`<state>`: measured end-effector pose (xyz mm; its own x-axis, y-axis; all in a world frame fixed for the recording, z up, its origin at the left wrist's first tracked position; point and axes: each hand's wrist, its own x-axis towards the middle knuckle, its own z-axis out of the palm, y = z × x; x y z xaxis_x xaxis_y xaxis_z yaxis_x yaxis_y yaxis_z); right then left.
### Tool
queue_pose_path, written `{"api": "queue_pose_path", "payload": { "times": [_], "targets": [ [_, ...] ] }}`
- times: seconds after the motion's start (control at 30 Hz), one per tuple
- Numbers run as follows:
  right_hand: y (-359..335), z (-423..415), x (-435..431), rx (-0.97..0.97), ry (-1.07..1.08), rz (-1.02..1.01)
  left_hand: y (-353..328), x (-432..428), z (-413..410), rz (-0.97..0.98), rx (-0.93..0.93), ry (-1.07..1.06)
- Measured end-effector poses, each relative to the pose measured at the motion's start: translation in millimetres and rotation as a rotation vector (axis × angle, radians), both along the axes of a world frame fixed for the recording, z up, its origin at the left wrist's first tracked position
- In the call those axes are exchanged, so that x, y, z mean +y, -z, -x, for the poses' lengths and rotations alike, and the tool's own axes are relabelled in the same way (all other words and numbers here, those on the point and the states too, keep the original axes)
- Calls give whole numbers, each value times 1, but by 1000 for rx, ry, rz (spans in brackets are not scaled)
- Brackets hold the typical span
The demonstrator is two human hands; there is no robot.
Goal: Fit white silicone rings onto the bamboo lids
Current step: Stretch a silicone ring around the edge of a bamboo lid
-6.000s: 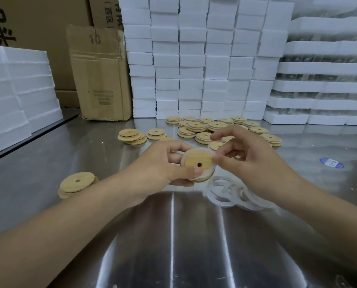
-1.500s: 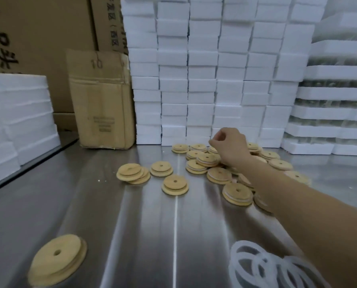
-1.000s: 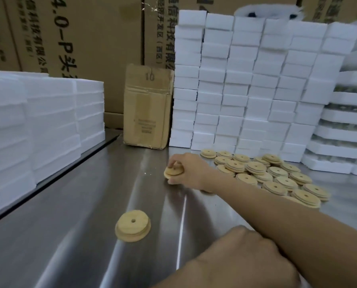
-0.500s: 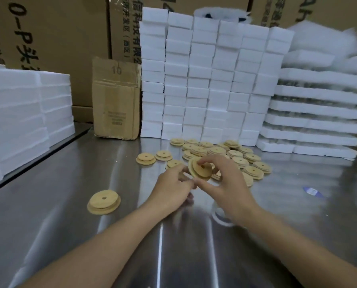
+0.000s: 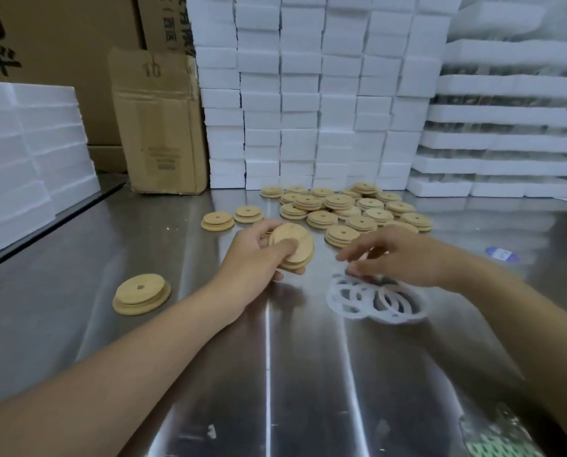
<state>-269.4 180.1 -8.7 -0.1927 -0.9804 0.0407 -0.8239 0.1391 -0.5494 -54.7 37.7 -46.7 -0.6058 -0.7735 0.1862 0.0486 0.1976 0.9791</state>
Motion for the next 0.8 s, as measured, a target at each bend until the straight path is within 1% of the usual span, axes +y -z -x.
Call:
{"api": "queue_pose_path", "payload": {
  "times": [0.03, 0.1, 0.23, 0.3, 0.4, 0.5, 0.63, 0.8],
  "targets": [
    [2, -1, -1, 10, -17, -36, 1, 0, 1, 5, -6, 8],
    [6, -3, -3, 17, -31, -39, 1, 0, 1, 12, -17, 17],
    [6, -6, -3, -27, -14, -52, 2, -2, 1, 18, -6, 15],
    [6, -9, -2, -92, -18, -38, 3, -3, 1, 18, -4, 16],
    [4, -15, -3, -250, -20, 152, 4, -3, 1, 4, -2, 29],
    [3, -22, -7, -340, -47, 343, 4, -4, 2, 16, -35, 33],
    [9, -34, -12, -308, -56, 496, 3, -3, 1, 84, -109, 34],
    [20, -46, -17, -294, -54, 562, 1, 2, -1, 81, -114, 130]
  ]
}}
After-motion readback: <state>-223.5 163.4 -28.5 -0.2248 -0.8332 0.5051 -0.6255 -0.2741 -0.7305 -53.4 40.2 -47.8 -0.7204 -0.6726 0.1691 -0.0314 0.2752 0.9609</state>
